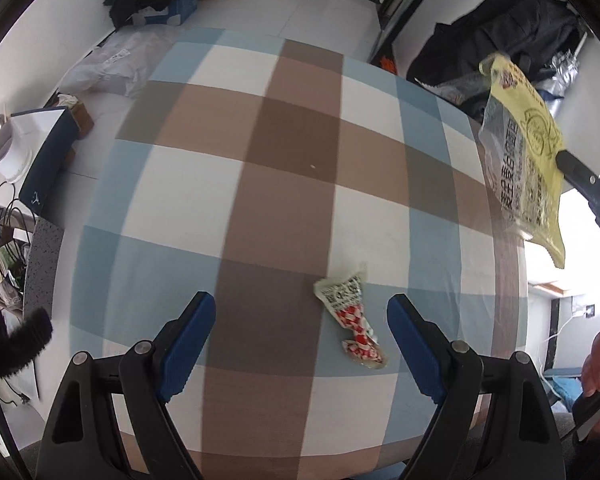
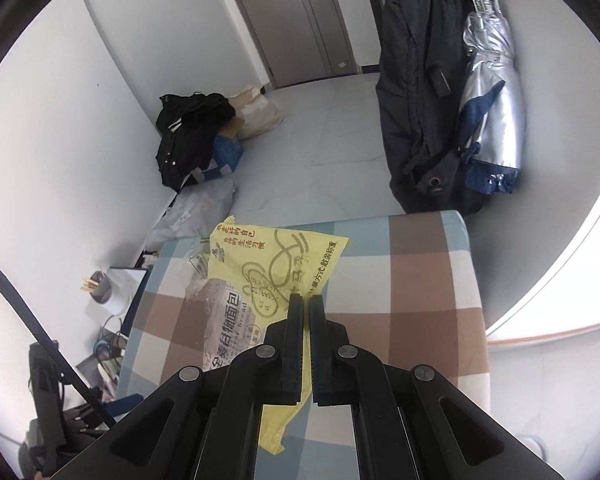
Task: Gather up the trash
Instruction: 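Lower the left gripper to the red-white checked wrapper while the right holds the bag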
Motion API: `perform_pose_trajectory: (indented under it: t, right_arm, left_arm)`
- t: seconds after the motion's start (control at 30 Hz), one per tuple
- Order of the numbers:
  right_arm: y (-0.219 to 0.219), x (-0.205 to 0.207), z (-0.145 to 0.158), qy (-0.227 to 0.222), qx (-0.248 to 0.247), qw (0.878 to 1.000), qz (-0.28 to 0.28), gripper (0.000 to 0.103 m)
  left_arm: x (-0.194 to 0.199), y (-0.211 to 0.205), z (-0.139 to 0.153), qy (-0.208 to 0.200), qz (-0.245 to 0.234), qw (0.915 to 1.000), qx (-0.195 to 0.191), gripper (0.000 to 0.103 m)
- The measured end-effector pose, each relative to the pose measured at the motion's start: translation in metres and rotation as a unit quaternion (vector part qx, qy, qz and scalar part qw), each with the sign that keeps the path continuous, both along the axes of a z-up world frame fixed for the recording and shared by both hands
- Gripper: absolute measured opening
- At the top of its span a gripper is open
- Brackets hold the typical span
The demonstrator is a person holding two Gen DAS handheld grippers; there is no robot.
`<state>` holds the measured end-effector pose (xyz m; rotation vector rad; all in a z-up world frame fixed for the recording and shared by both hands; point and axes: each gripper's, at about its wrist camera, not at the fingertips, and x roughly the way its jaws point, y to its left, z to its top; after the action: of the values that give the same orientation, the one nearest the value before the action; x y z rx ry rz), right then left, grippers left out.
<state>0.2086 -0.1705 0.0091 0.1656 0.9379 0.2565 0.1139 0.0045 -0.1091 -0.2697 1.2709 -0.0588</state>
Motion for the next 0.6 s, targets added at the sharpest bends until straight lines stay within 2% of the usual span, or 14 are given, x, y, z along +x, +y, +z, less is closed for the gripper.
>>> perform_pose_trajectory:
  t: [0.1,0.17,0.23,0.37,0.43,0.5,0.6]
  right_arm:
    - [-0.006,-0.003,0.002,-0.003,0.001,1.0,0.002,0.002]
    - [-0.011,-0.005,0.004,-0.005,0.003,1.0,0.003,0.002]
    - [-0.013,-0.007,0.006,-0.008,0.005,1.0,0.003,0.002]
    - [-0.019,-0.011,0.009,-0.011,0.01,1.0,0.001,0.002]
    - [-0.024,-0.012,0.011,-0.011,0.015,1.0,-0.005,0.002]
    - [-0.027,-0.015,0.013,-0.012,0.02,1.0,-0.009,0.002]
    - [-0.031,-0.017,0.015,-0.01,0.025,1.0,-0.012,0.002]
  left_arm:
    - [-0.001,-0.009,-0.002,-0.004,-0.018,0.9996,0.023,0.084]
    - [-0.004,-0.017,-0.004,-0.001,-0.029,0.9989,0.037,0.078]
    - [-0.005,-0.023,-0.006,-0.002,-0.043,0.9977,0.053,0.069]
    - [-0.006,-0.027,-0.002,-0.011,-0.065,0.9962,0.057,0.051]
    - [-0.006,-0.03,-0.001,-0.012,-0.071,0.9952,0.066,0.033]
    - [-0.007,-0.033,-0.002,-0.018,-0.081,0.9939,0.073,0.025]
    - [-0.009,-0.035,-0.001,-0.025,-0.077,0.9932,0.084,0.02]
